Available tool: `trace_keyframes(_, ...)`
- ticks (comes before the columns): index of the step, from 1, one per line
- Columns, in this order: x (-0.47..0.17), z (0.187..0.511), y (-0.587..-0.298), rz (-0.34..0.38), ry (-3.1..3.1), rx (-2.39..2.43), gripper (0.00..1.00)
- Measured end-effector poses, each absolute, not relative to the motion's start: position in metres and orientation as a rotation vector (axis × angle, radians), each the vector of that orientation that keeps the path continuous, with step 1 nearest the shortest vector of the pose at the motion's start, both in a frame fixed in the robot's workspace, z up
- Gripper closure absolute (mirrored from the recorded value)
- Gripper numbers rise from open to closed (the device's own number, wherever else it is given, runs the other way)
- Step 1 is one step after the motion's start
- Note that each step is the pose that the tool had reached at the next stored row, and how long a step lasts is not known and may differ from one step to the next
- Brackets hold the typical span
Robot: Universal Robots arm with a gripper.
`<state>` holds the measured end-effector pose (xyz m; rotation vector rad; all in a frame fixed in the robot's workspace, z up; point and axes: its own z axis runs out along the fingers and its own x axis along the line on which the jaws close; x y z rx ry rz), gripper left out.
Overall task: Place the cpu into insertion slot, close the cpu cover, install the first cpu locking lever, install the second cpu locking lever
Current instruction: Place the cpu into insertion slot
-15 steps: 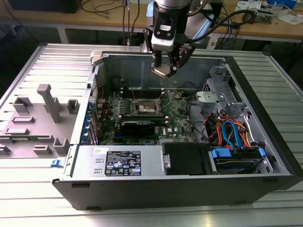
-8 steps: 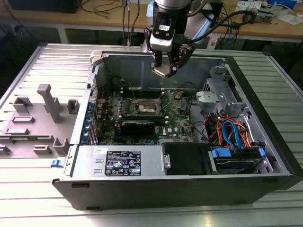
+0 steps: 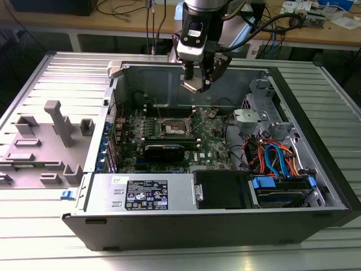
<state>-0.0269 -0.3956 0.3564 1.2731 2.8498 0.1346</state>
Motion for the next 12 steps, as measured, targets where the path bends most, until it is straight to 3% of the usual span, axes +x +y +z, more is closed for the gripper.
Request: trace_keyframes(12,-0.0269,0.3476,-0.3956,0.133,2.834,1.306,0.46)
